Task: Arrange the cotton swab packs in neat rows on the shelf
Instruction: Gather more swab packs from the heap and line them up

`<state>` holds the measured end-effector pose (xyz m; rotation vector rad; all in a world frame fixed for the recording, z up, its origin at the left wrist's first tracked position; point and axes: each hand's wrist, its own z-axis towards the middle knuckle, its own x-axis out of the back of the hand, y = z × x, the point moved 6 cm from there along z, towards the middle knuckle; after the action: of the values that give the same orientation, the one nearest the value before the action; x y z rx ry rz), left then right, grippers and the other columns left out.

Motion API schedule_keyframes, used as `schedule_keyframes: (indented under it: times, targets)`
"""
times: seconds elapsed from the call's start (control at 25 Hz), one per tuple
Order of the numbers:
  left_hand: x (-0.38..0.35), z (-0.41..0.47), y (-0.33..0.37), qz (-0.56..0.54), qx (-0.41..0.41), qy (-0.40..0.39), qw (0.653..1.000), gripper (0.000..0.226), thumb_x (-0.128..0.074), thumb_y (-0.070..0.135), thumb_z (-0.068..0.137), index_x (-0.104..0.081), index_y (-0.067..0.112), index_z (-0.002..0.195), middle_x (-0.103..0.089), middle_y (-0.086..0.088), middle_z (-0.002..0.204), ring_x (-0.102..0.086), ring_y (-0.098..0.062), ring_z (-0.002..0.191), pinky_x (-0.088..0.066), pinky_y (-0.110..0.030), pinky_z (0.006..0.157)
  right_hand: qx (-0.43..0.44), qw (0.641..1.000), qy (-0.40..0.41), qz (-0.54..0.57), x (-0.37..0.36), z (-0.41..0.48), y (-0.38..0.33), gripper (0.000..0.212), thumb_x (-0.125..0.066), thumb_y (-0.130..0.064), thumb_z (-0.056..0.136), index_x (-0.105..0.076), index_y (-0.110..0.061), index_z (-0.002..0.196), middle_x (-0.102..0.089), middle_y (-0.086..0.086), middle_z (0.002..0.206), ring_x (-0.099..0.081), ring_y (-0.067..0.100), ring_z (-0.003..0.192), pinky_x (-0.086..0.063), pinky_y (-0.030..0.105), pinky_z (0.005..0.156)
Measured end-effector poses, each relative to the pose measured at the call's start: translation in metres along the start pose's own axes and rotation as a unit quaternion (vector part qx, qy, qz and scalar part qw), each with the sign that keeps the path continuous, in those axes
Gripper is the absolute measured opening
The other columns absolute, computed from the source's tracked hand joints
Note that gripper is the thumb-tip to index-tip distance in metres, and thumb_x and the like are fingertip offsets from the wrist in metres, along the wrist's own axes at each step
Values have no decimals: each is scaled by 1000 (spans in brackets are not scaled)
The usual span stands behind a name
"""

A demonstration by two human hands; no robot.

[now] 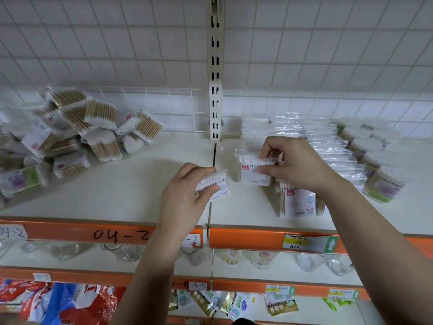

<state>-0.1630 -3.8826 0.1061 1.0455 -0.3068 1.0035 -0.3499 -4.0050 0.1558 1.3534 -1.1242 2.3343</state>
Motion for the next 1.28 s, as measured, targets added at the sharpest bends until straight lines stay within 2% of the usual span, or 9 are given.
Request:
schedule_keyframes:
  times: [0.12, 0.28, 0.44, 0.52, 0.8, 0.92, 1.04, 1.16, 1.28]
  targets:
    - [2, 1, 2, 0, 1, 2, 1000, 34, -59, 40, 85, -66, 23, 113, -59, 10, 104, -58, -7, 90, -52, -30, 76, -9, 999, -35, -41, -5, 1, 6, 28, -85, -21, 67, -58, -20, 75, -62, -7, 76, -59, 14, 76, -42, 19, 64]
    - [4, 3, 6, -13, 0, 8, 1000, 30, -68, 33, 84, -66, 22, 112, -61, 10, 104, -58, -7, 92, -52, -31, 78, 6, 995, -37, -92, -5, 1, 8, 26, -84, -27, 67, -59, -20, 73, -60, -5, 72, -57, 17, 73, -40, 24, 61]
    - [3, 5, 11, -70, 28, 3, 997, 25, -77, 26, 78, -64, 23, 99, -64, 15, 96, -60, -2, 90, -53, -30, 74, 15, 988, 28, -152, -5, 6, 12, 11, -76, -23, 72, -70, -17, 78, -64, 1, 83, -55, 25, 86, -46, 39, 77]
    - [1, 8, 14, -98, 38, -4, 994, 25, -79, 24, 75, -65, 21, 96, -66, 17, 94, -60, 1, 89, -52, -25, 73, -3, 986, 41, -163, -8, 7, 16, 8, -74, -22, 73, -72, -18, 79, -63, 1, 88, -55, 27, 89, -48, 42, 79]
    - [-17, 21, 29, -120, 40, -48, 991, 24, -80, 26, 75, -68, 23, 96, -69, 16, 90, -62, -1, 82, -49, -21, 67, 5, 990, 110, -85, 15, -9, 19, 10, -68, -18, 82, -71, -14, 91, -58, 2, 101, -55, 25, 94, -46, 33, 80]
    - [-29, 27, 38, -128, 35, -72, 989, 23, -77, 26, 78, -70, 20, 100, -70, 12, 89, -64, -8, 79, -50, -27, 69, 6, 990, 115, -78, 24, -16, 22, 8, -67, -18, 83, -70, -14, 90, -59, 0, 98, -56, 24, 93, -45, 32, 82]
    - [-40, 30, 45, -136, 32, -77, 987, 22, -77, 23, 78, -70, 20, 99, -69, 11, 87, -62, -6, 72, -47, -24, 65, 2, 991, 114, -66, 28, -25, 28, 7, -68, -18, 83, -70, -16, 89, -59, -2, 95, -56, 22, 93, -44, 30, 81]
    - [-51, 28, 49, -112, 17, -92, 989, 30, -81, 21, 74, -69, 19, 102, -68, 10, 97, -58, 1, 70, -45, -15, 67, 1, 991, 119, -60, 32, -31, 32, 6, -68, -19, 83, -70, -17, 88, -58, -5, 94, -56, 20, 93, -44, 29, 79]
    - [-57, 26, 50, -106, 1, -91, 990, 34, -82, 17, 72, -70, 15, 103, -59, 8, 104, -60, -5, 77, -52, -21, 70, 4, 991, 120, -58, 34, -35, 34, 7, -66, -19, 83, -70, -16, 87, -57, -5, 93, -56, 21, 93, -46, 32, 80]
